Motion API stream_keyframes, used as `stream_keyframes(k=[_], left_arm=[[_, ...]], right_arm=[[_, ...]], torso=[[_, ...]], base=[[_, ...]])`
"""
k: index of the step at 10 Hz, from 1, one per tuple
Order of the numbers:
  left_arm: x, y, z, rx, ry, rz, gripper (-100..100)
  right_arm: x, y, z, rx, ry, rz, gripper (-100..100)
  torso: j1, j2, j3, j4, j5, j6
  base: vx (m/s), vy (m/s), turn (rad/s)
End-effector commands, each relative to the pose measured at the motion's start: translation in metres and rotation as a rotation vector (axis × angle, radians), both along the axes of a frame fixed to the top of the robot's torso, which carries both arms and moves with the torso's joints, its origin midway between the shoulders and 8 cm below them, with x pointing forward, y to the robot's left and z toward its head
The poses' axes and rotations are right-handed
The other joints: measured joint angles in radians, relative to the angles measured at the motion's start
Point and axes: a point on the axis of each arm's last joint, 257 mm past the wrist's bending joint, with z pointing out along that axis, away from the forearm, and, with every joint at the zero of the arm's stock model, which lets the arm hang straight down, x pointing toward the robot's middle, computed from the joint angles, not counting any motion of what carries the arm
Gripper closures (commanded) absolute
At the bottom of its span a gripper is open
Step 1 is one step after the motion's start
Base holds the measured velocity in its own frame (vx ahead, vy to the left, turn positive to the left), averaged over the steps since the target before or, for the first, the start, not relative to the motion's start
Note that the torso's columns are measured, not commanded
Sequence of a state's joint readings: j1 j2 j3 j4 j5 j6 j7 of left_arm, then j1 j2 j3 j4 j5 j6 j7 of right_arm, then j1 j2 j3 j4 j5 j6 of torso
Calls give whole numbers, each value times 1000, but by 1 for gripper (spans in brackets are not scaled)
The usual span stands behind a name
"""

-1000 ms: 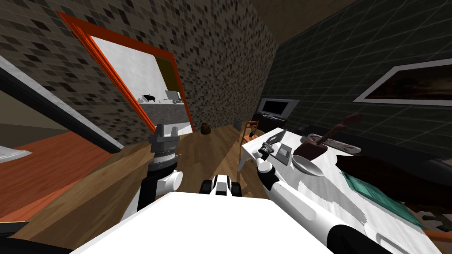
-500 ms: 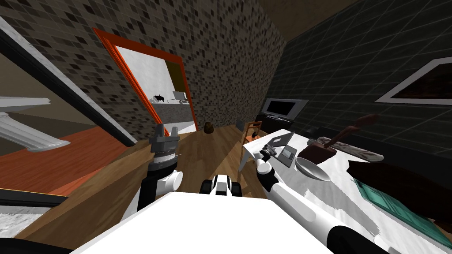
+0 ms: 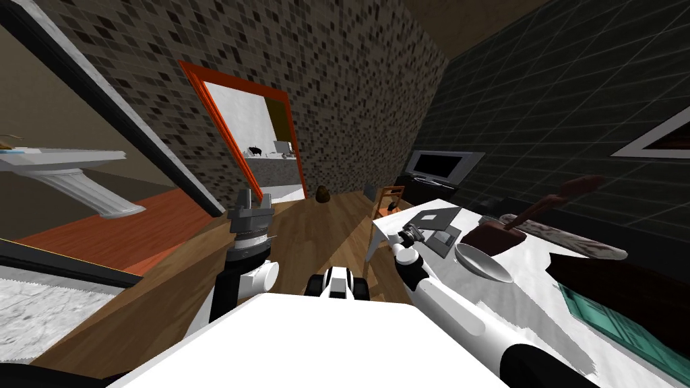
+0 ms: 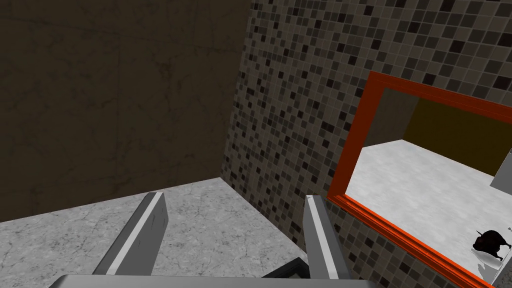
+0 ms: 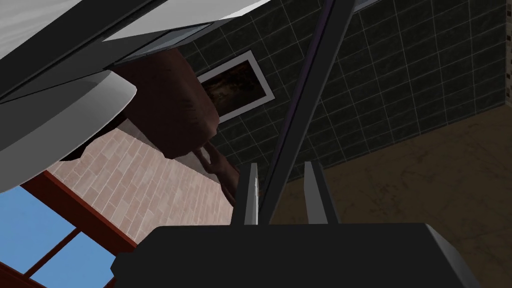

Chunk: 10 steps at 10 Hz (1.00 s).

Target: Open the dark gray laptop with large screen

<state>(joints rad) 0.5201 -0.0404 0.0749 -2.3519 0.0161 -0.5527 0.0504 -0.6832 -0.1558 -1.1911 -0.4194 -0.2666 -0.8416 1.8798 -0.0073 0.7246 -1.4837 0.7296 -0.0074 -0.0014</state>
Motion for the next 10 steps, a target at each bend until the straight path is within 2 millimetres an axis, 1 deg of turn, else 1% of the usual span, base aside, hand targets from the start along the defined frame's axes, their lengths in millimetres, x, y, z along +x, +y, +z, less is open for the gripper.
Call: stream_keyframes(k=[1,2,3,4,5,6,7,9,10], left_arm=[[0,0,0,0,0,0,0],[0,0,0,0,0,0,0],[0,0,0,0,0,0,0],[0,0,0,0,0,0,0],[0,0,0,0,0,0,0],[0,0,0,0,0,0,0],[0,0,0,0,0,0,0],[0,0,0,0,0,0,0],[0,0,0,0,0,0,0]], right_arm=[[-6,1,-8,18,-33,8,100],[-6,1,-8,18,-33,8,100],[-13,1,-16,31,-53,15,100],[-13,1,-16,37,-65,16,100],[-20,2,-25,46,-75,23,100],[-20,2,-25,57,-97,24,100],[-26,3,-33,64,-103,31,100],[-26,3,-33,77,-129,31,100],[-33,4,-41,90,-146,39,100]], torso=[[2,0,0,1,2,1],[1,2,1,2,2,-1],[1,3,2,3,2,-3],[2,3,2,3,2,-3],[2,3,2,2,1,-4],[2,3,2,1,0,-4],[2,3,2,1,0,-5],[1,4,3,0,-2,-3],[0,7,4,3,0,-1]], base=[[33,10,-45],[21,1,-17],[49,6,-40],[44,10,-39],[60,-1,-43],[51,6,-30],[50,15,-38],[30,13,10],[41,14,-24]])
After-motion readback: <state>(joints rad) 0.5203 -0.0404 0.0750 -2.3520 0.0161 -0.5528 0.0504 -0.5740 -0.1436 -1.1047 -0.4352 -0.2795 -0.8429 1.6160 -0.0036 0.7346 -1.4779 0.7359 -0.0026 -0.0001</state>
